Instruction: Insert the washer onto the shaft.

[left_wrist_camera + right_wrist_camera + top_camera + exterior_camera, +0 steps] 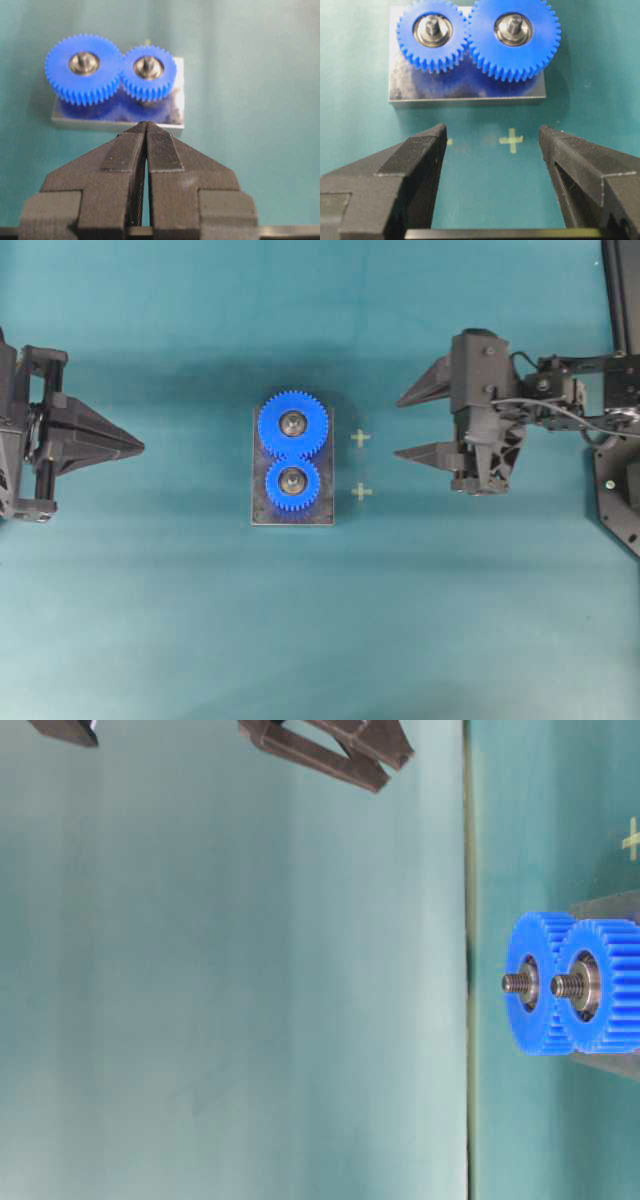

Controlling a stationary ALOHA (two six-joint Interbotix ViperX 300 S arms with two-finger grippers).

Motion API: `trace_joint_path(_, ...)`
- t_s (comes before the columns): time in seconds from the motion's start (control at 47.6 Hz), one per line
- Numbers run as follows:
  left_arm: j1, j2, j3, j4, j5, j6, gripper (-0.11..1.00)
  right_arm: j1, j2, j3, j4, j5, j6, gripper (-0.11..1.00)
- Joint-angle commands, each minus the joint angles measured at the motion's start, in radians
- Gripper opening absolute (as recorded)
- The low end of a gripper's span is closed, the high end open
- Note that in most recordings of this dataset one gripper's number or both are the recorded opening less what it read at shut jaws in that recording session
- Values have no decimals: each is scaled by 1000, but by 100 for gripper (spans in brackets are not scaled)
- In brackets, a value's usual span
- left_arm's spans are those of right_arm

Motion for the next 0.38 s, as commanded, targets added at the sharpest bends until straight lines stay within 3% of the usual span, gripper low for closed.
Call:
trace_joint_path(0.0,-2,-2,-17,3,-9,0,0,-2,-26,-5,5,-8,2,77)
trace_joint_path(0.357,-8,3,-26,3,-8,3,0,-2,-74,35,6,-14,3,77)
